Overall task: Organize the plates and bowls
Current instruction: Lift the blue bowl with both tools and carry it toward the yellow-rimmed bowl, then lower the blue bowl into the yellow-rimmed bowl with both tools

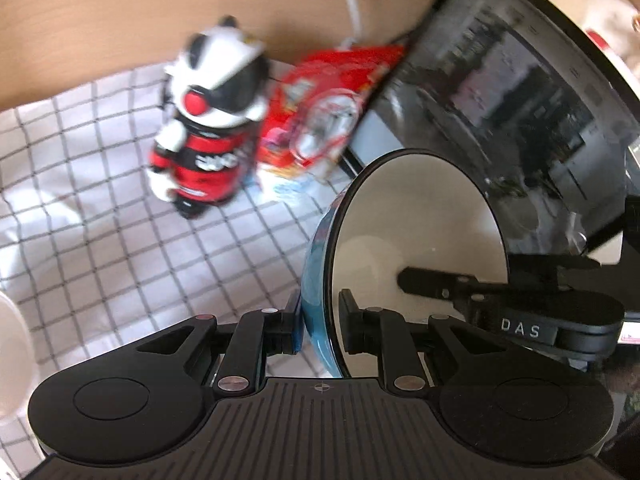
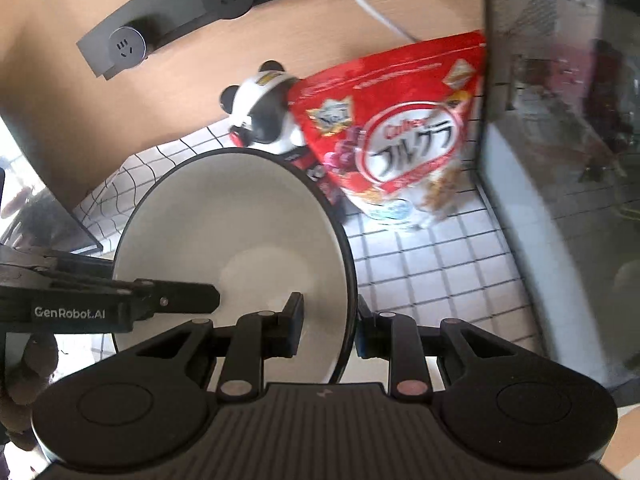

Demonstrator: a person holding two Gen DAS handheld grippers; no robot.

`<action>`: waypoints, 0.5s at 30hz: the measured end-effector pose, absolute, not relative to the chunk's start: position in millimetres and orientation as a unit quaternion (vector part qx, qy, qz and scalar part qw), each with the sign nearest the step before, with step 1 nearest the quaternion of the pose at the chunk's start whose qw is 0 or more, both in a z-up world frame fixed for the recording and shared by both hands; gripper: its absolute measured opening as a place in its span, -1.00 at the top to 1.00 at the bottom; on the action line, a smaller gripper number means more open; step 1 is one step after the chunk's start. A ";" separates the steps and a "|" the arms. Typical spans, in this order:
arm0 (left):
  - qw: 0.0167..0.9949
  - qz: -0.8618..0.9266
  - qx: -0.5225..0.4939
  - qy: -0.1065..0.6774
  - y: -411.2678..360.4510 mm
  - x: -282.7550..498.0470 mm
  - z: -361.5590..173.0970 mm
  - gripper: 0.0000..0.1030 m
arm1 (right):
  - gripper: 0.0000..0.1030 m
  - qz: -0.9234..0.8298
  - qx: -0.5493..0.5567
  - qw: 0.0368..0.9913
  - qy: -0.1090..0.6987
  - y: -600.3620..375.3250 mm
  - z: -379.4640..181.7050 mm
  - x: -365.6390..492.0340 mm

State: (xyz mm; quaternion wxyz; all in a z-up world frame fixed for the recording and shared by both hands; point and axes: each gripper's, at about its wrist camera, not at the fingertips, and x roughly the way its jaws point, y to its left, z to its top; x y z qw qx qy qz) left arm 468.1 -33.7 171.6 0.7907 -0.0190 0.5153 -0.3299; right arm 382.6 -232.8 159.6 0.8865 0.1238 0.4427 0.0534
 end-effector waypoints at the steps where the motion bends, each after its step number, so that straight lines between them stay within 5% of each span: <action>1: 0.789 -0.327 -0.023 0.519 -40.4 462.7 167.8 0.63 | 0.51 0.056 0.126 0.885 0.445 -240.8 155.7 377.2; 15: 0.743 -0.239 -0.069 0.622 -101.8 427.0 59.9 0.63 | 0.51 0.085 0.122 0.845 0.513 -304.0 50.6 359.6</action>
